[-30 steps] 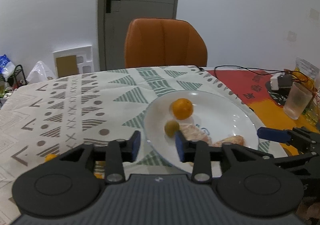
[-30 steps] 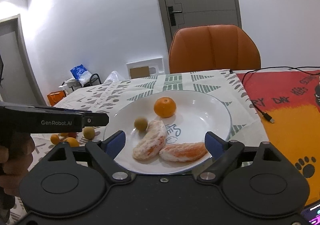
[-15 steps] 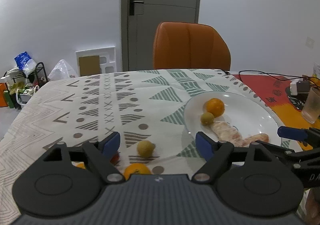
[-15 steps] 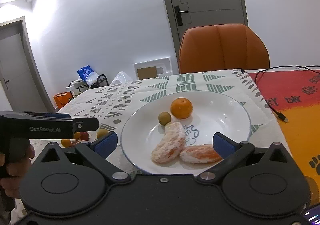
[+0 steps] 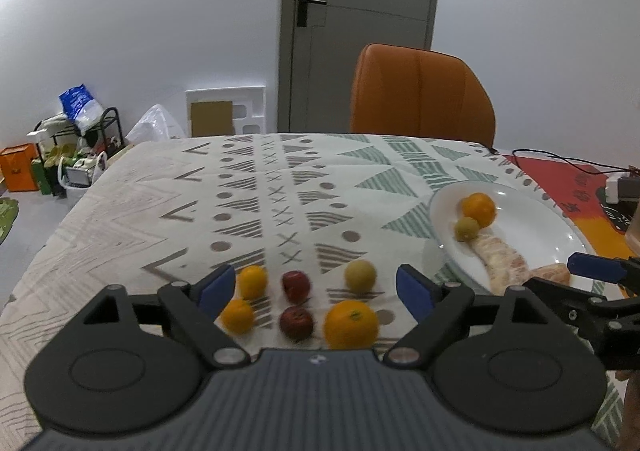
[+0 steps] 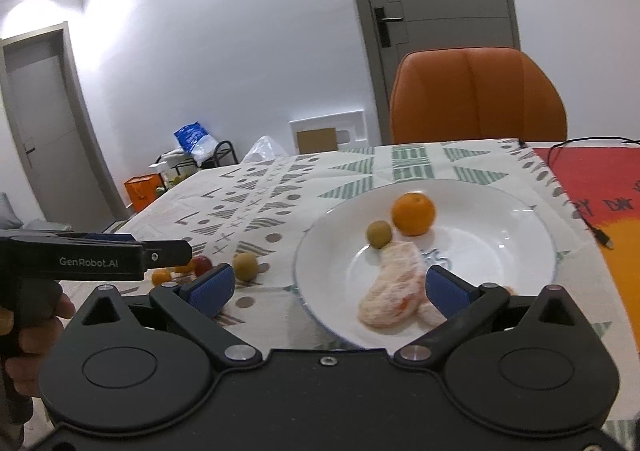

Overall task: Organize fruits
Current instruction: 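Move both tools from the bowl toward the fruit on the tablecloth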

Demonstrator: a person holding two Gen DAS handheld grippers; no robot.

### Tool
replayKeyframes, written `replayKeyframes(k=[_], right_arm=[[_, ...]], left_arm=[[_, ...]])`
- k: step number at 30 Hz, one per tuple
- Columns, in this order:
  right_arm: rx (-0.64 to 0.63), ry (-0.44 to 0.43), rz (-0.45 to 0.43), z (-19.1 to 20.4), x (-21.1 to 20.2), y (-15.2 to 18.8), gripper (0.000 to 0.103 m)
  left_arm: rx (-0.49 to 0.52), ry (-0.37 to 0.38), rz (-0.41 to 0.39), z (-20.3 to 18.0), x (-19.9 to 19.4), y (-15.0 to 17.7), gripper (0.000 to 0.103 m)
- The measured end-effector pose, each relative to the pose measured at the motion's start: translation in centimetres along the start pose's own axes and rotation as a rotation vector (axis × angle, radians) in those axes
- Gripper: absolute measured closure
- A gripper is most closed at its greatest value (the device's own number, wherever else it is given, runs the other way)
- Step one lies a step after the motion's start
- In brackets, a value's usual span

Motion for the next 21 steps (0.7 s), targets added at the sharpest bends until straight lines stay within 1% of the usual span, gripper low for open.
replayKeyframes(k=[7, 13, 19, 21], right_arm=[[-0.027, -0.019, 0.012, 1.9, 0.7, 0.1, 0.0], [-0.045, -0.048, 0.017, 3.4, 1.2, 0.1, 0.0], [-0.07, -0.078, 0.029, 5.0, 1.7, 0.2, 0.0], [-0.074, -0.09, 0.033, 5.4, 1.9, 0.2, 0.001]], left_arm=[[-0.047, -0.004, 0.006, 2.4, -0.6, 0.7, 0.017], [-0.085, -0.008, -0.009, 4.3, -1.2, 1.3, 0.017], [-0.115, -0.005, -0.013, 5.8, -1.4, 1.6, 0.024], [-0.118, -0.002, -0.011, 6.1, -1.4, 1.7, 0.03]])
Point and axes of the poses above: each gripper's, at about its wrist camera, not at the fingertips, and x roughly the way its jaws point, z to its left, y to its underside, the point moved 4 cm from there along x, roughly the way its jaws point, and after that the axes turned 3 degrees about z, right-handed, at the moved point
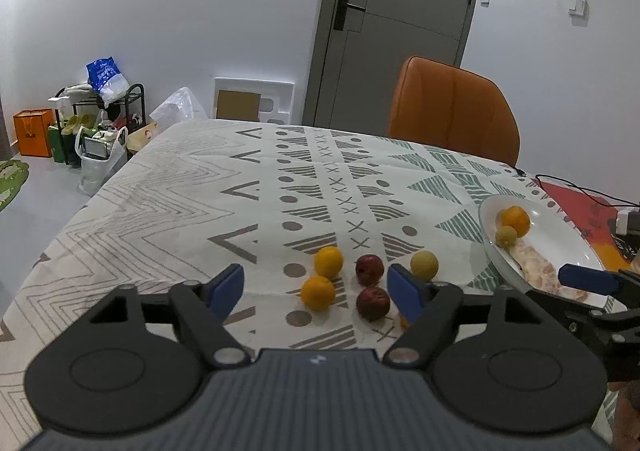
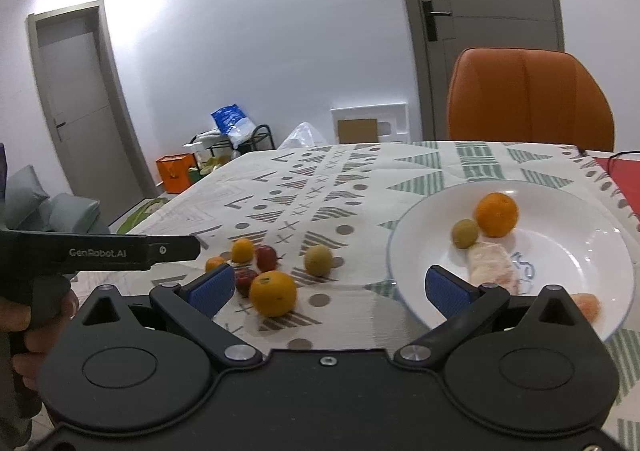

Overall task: Organize fruits
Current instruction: 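Move both tools from the bowl toward the fruit on the tablecloth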

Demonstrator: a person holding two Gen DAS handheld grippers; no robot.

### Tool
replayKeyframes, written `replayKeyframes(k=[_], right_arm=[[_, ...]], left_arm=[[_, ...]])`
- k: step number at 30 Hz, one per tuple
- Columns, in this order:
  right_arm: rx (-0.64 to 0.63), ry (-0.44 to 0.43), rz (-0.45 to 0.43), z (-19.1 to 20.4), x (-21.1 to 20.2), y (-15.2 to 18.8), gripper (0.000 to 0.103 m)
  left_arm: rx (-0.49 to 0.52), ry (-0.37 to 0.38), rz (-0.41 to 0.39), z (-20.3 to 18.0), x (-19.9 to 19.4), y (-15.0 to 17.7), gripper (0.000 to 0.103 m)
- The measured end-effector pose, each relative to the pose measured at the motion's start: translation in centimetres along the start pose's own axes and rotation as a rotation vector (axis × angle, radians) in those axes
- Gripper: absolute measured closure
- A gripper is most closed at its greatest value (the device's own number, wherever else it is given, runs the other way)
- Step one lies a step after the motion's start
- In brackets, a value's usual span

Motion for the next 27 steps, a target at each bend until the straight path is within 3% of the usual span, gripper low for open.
replayKeyframes(k=[9, 17, 27], right_arm=[[-0.022, -0.036, 0.03, 1.5, 1.3, -0.1, 0.009], [-0.037, -0.059, 0.059, 2.3, 2.1, -0.1, 0.017], [-0.049, -0.073, 0.092, 2.7, 3.3, -0.1, 0.018]], left_arm=[[-0.019, 0.011, 0.01, 1.1, 0.3, 0.3, 0.048], [-0.02, 0.036, 0.018, 1.4, 0.9, 0.3, 0.055], [-0.016, 0.069, 0.043, 1.0, 2.5, 0.3, 0.061]])
Point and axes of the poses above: each gripper's, at about its wrist camera, not at the fingertips, and x roughly the way its jaws point, z to its left, y to its underside, the point moved 4 cm from there along x, roughly the way its jaws point, and after that the axes turned 3 degrees about z, right-handed, at the moved point
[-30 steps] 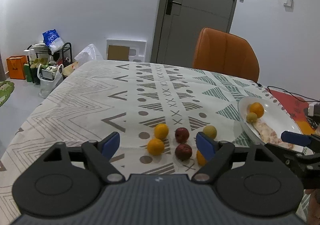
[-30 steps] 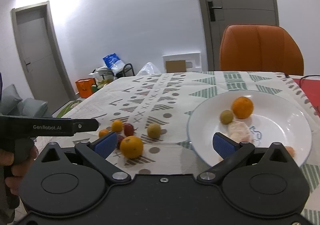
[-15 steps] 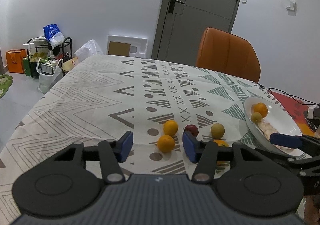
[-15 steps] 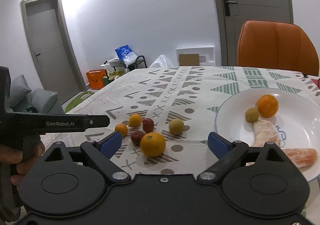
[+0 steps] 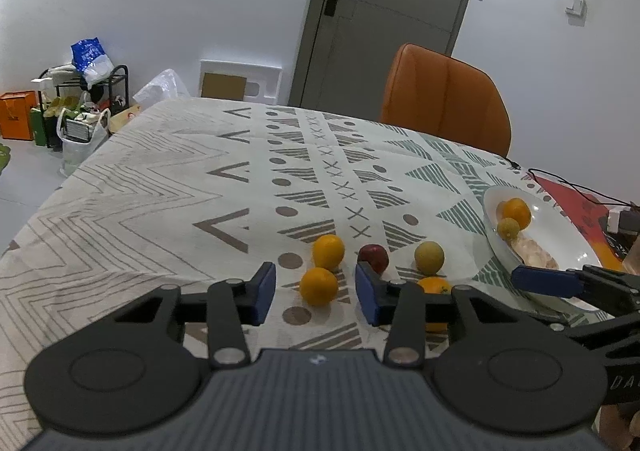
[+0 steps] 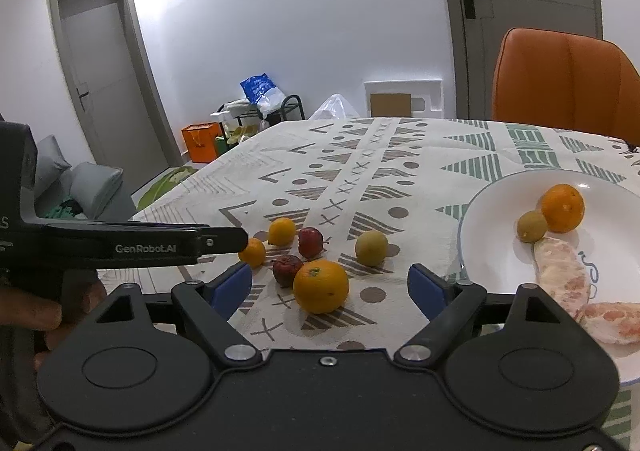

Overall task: Organize fruits
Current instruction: 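Move both tools from the bowl toward the fruit on the tablecloth, then grasp the large orange with the right gripper while the left grasps a small mandarin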

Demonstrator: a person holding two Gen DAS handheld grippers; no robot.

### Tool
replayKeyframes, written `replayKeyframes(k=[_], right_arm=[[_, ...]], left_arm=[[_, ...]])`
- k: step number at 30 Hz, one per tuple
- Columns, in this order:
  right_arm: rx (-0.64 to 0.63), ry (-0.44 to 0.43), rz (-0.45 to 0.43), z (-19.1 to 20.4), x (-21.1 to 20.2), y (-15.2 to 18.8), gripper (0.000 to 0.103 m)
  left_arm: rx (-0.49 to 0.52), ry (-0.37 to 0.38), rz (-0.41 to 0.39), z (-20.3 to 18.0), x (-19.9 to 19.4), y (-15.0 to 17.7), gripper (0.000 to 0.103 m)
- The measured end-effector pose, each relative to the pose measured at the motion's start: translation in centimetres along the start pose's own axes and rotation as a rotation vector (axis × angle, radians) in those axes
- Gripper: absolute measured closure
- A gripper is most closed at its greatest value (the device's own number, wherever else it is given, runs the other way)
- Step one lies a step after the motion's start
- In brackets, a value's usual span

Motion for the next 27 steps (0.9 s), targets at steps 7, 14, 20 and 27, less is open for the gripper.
replayKeyframes(k=[7, 14, 20, 27], right_arm=[[-0.014, -0.008, 0.026, 0.2, 0.8, -0.1, 0.024], [-0.034, -0.009, 0.037, 0.3, 1.2, -0.5, 0.025], [-0.038, -0.015, 0.051, 0.5, 1.7, -0.5, 0.032], [-0.041, -0.03, 0.073, 1.0, 2.6, -0.3, 0.034]], left_arm=[[-0.002, 0.011, 0.021, -0.2, 1.3, 0.2, 0.064], [-0.007, 0.012, 0.046, 0.0, 2.6, 0.4, 0.081], [0.002, 0.011, 0.024, 0.0, 1.7, 0.3, 0.081], [-0.01, 0.003, 0.003, 0.6, 0.6, -0.1, 0.081]])
Point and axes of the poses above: each gripper's, at about its wrist camera, not at the fingertips, and x roughly the way its jaws point, z to its left, y to its underside, the point moved 4 cm from there along x, roughly the way its jaws point, and after that the axes turned 3 degrees about z, right-handed, at the moved point
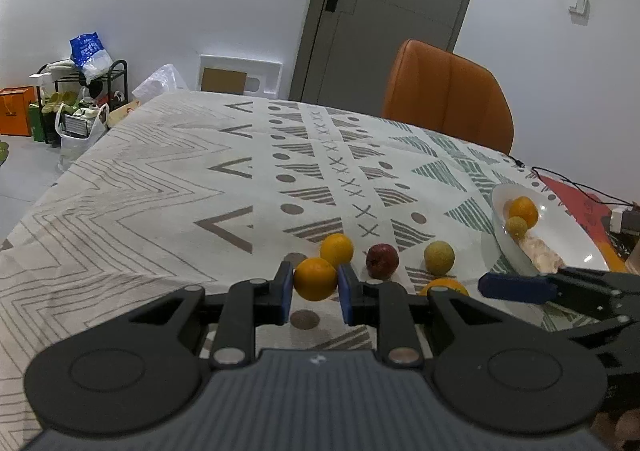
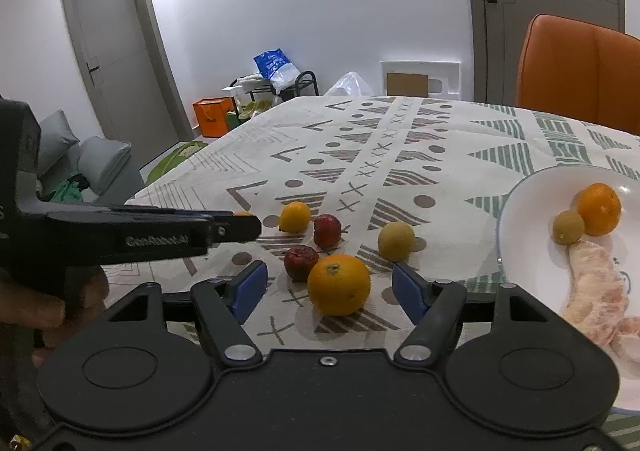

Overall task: Organize fruits
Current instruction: 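Grasp the large orange with the right gripper while the left grasps a small mandarin, then carry both fruits into the white bowl and open both grippers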

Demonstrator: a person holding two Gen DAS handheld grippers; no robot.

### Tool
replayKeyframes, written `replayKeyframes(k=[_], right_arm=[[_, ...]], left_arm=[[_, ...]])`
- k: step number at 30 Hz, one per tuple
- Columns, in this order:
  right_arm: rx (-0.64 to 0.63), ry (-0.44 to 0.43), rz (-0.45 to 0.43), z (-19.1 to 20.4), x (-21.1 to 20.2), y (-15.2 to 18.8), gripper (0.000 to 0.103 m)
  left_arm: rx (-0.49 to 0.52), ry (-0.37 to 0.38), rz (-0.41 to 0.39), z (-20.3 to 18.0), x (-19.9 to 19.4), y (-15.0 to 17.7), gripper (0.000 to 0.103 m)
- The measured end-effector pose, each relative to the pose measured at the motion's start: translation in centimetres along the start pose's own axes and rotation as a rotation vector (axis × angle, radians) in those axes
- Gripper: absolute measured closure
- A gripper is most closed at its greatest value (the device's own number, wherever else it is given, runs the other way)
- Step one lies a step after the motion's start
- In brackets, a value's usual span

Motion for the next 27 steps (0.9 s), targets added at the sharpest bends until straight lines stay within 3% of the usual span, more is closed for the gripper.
replayKeyframes(k=[3, 4, 5, 27], right_arm=[[-0.013, 0.016, 0.017, 0.1, 0.8, 0.2, 0.039], [-0.013, 0.02, 0.031, 0.1, 1.3, 0.2, 0.058], [-0.008, 0.024, 0.047, 0.1, 1.6, 0.3, 0.067], [0.027, 0.081, -0.076, -1.4, -3.2, -0.4, 0.068]], left_arm=[[-0.018, 0.009, -0.008, 0.5, -0.2, -0.1, 0.081], [-0.025, 0.01, -0.009, 0.6, -0.2, -0.1, 0.081], [-0.031, 0.011, -0.01, 0.7, -0.3, -0.2, 0.081], [-0.005, 0.038, -0.021, -2.1, -0.8, -0.5, 0.081]])
Point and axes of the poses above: each gripper's, at about its wrist camera, not at the fingertips, and x roughly the way its jaws point, z to its left, y to its underside, the point moved 4 cm from there along x, roughly the way its jaws point, and after that the axes turned 3 degrees about z, right-handed, at the moved point
